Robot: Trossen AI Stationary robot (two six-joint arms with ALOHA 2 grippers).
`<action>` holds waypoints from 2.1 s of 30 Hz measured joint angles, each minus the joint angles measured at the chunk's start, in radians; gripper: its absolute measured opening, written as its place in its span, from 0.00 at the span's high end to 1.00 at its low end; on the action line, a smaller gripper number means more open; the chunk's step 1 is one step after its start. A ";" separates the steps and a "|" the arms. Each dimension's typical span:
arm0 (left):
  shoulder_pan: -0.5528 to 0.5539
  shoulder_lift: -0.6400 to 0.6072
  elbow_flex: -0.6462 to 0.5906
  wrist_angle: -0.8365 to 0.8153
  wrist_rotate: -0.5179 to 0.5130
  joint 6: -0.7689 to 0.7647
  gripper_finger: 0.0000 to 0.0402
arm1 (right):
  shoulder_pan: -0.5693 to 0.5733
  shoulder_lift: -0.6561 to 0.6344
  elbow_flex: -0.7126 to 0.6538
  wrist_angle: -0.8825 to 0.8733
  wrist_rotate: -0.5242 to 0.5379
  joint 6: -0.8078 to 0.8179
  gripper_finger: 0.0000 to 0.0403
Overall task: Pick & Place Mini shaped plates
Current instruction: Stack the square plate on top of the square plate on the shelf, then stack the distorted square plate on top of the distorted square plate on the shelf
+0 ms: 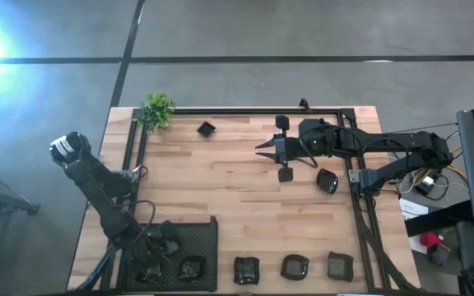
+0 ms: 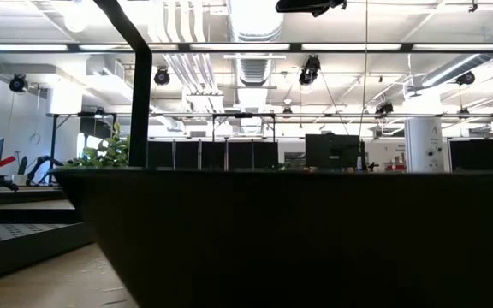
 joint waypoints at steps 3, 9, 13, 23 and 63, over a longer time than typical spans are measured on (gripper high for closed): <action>0.000 0.000 -0.011 0.024 -0.001 -0.001 0.91 | 0.000 0.000 0.000 0.000 0.000 -0.001 0.83; 0.000 -0.001 -0.013 0.029 -0.019 -0.001 0.86 | 0.000 0.000 0.000 0.000 0.000 0.000 0.83; 0.000 -0.002 0.005 -0.002 -0.029 0.020 0.86 | 0.000 0.000 0.000 -0.001 0.000 -0.001 0.83; 0.000 -0.004 0.044 -0.079 -0.036 0.005 0.86 | 0.000 0.000 0.000 -0.001 0.000 -0.002 0.83; 0.099 -0.397 0.102 -0.209 -0.847 -0.600 0.86 | 0.029 0.002 -0.018 -0.322 -0.383 0.043 0.83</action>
